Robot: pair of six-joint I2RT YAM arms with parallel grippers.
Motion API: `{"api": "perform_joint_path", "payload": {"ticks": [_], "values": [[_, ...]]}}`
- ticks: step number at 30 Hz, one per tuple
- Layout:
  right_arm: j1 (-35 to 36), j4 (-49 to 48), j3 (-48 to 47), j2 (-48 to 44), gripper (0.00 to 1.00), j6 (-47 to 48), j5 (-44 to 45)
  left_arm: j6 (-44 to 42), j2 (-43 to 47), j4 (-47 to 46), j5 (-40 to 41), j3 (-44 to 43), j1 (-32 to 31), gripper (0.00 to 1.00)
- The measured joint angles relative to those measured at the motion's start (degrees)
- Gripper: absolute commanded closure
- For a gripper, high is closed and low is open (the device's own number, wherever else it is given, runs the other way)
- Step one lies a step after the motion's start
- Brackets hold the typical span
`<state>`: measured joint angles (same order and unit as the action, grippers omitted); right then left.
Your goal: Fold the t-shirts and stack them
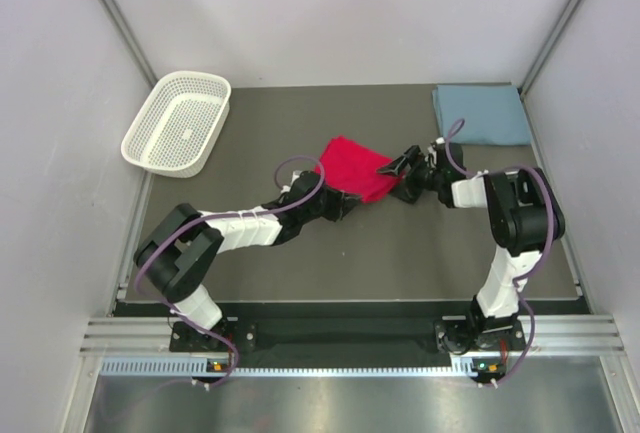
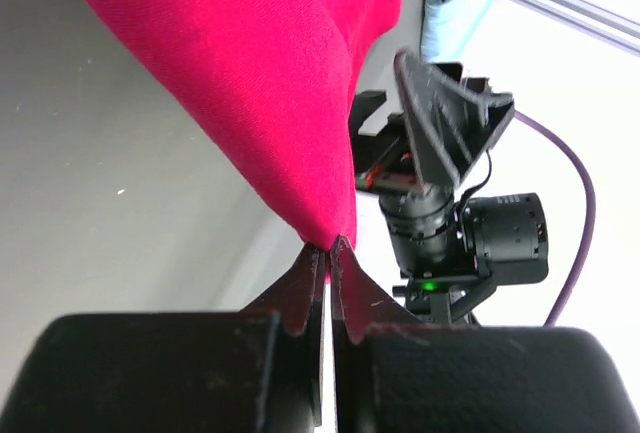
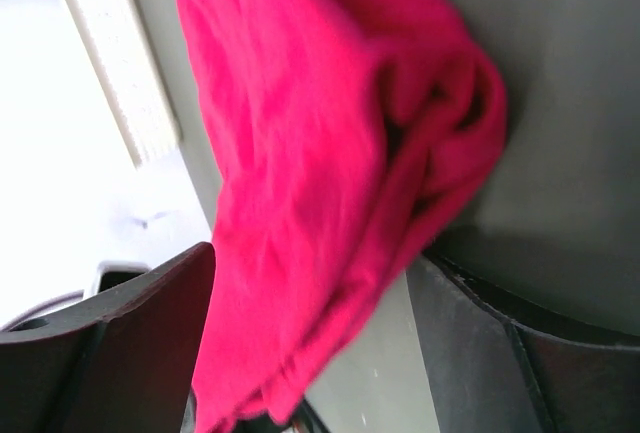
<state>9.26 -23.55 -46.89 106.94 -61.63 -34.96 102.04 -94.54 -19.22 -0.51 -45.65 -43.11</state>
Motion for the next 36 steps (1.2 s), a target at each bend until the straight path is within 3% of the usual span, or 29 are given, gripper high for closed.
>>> {"api": "perform_joint_path", "payload": {"ticks": [5, 7, 9, 10, 12, 13, 14, 18, 23, 29, 36], "values": [[0.9, -0.4, -4.0, 2.8, 0.26, -1.3, 3.5, 0.0, 0.2, 0.0, -0.6, 0.0, 0.2, 1.00], [1.3, -0.9, -5.5, 4.1, 0.32, -1.5, 4.3, 0.0, 0.2, 0.0, -1.1, 0.0, 0.2, 1.00], [1.6, -1.0, -6.6, 5.2, 0.45, -1.5, 5.2, 0.0, 0.2, 0.1, -1.5, 0.0, 0.2, 1.00], [1.7, -1.2, -7.0, 5.9, 0.62, -1.5, 5.7, 0.0, 0.2, 0.1, -1.6, 0.0, 0.2, 1.00], [1.8, -0.9, -7.7, 7.0, 0.79, -0.6, 6.8, -0.2, 0.2, 0.2, -1.9, 0.0, 0.2, 0.98], [1.8, -0.3, -8.0, 7.7, 0.95, 0.1, 7.0, -0.3, 0.2, 0.3, -2.1, 0.0, 0.2, 0.93], [1.8, 0.5, -8.8, 8.6, 1.00, 1.0, 6.8, -0.7, 0.2, 0.5, -2.3, 0.0, 0.2, 0.79], [1.9, 6.9, -14.4, 9.5, 1.00, 7.1, 6.9, -3.5, 0.3, 3.2, -4.5, -0.1, 0.3, 0.52], [2.4, 23.4, -26.5, 9.5, 1.00, 22.8, 10.4, -14.8, 1.9, 13.4, -8.2, -2.5, 0.6, 0.51], [3.4, 46.7, -51.7, 11.1, 1.00, 41.9, 18.2, -38.0, 8.9, 28.7, -11.5, -7.8, 4.4, 0.52], [3.5, 58.9, -69.3, 12.7, 1.00, 56.5, 29.2, -59.8, 19.2, 38.5, -13.2, -6.4, 10.7, 0.53]]}}
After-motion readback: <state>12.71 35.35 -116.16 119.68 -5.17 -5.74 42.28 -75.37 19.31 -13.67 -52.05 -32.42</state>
